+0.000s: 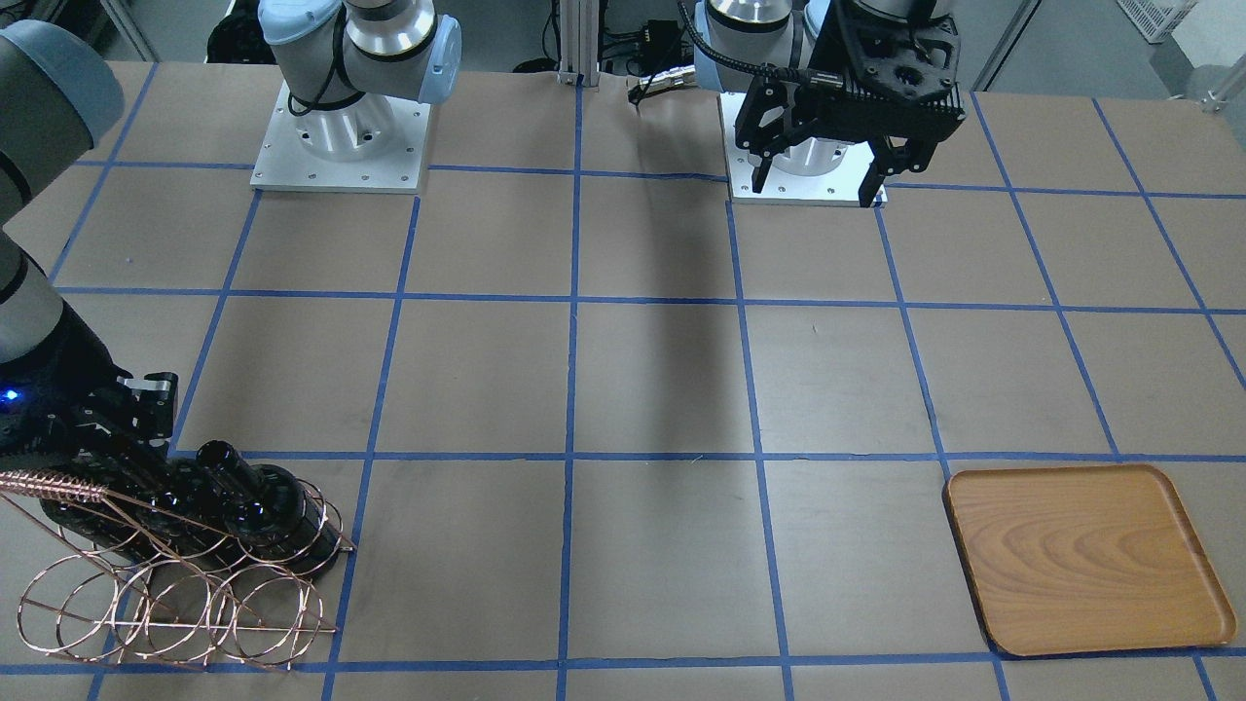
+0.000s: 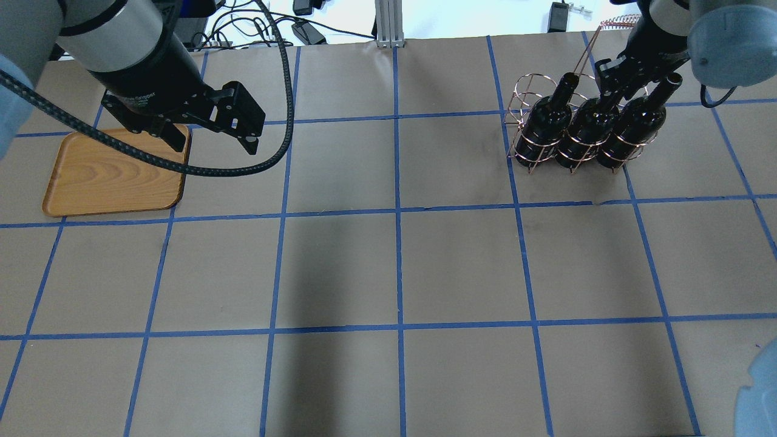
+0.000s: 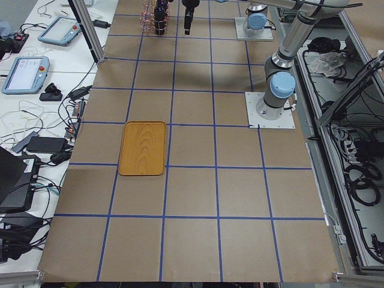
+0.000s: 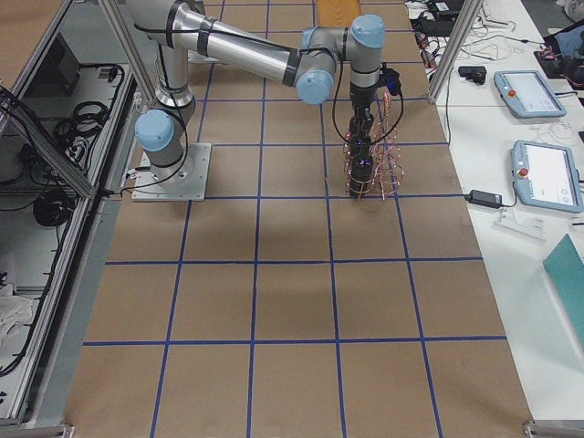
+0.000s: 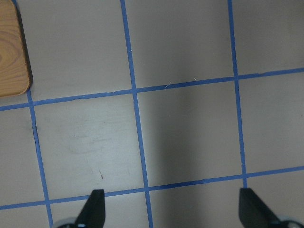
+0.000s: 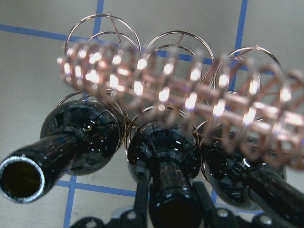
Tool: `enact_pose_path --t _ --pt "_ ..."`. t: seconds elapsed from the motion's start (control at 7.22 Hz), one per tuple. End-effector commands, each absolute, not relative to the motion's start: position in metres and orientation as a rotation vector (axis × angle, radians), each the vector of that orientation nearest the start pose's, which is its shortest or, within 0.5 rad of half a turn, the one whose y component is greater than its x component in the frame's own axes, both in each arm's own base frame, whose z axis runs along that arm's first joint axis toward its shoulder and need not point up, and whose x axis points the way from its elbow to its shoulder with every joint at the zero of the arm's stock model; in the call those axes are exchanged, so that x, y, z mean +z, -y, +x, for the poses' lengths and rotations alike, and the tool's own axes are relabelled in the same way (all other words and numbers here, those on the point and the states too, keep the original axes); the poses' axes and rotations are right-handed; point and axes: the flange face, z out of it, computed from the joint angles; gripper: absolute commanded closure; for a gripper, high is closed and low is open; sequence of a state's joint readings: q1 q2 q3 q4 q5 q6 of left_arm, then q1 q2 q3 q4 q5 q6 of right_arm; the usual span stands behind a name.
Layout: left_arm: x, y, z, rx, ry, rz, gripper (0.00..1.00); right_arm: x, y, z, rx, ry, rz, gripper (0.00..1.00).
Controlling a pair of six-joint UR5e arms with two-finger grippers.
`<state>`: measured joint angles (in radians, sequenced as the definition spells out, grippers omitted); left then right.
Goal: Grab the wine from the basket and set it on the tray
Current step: 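Close the right gripper on the neck of the nearest dark bottle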
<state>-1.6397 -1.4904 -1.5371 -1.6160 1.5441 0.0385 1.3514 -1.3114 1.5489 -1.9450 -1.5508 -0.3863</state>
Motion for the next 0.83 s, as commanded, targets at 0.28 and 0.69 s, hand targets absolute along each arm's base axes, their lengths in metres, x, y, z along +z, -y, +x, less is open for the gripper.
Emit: enact_pose_path --t 0.28,0.69 --pt "0.5372 0.4514 -0.1674 -0.104 -3.162 0.171 0.00 0.3983 0.6176 0.0011 -0.223 -3.144 -0.256 0.82" --pt "0.5394 0.4504 -0.1674 -0.111 -3.162 0.171 0.00 0.4045 0.6169 0.0014 -0.235 -3.144 -0.269 1.00"
